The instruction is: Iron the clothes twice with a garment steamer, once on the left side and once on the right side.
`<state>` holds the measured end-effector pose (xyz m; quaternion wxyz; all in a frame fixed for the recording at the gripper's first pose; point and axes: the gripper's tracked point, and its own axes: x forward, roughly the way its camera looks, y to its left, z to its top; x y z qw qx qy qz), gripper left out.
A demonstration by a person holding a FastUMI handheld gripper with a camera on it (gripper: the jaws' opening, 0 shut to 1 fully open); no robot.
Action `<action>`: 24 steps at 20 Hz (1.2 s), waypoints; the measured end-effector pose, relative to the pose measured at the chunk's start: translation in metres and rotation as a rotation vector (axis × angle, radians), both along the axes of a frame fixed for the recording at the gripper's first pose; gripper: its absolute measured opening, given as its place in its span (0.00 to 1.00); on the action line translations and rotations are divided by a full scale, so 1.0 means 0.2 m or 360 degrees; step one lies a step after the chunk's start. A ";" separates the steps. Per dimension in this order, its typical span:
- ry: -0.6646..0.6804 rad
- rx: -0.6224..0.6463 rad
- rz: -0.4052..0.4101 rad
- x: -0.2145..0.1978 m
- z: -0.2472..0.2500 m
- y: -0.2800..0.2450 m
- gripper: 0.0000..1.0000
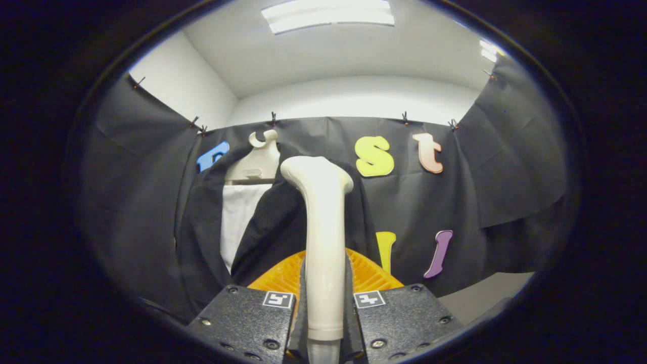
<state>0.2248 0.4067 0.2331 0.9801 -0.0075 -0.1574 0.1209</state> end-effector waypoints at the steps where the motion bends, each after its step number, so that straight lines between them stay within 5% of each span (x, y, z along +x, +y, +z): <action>1: 0.0013 -0.0011 0.0003 0.01 -0.02 0.00 0.30; 24: 0.0284 -0.0223 -0.0036 -0.14 -0.55 -0.12 0.30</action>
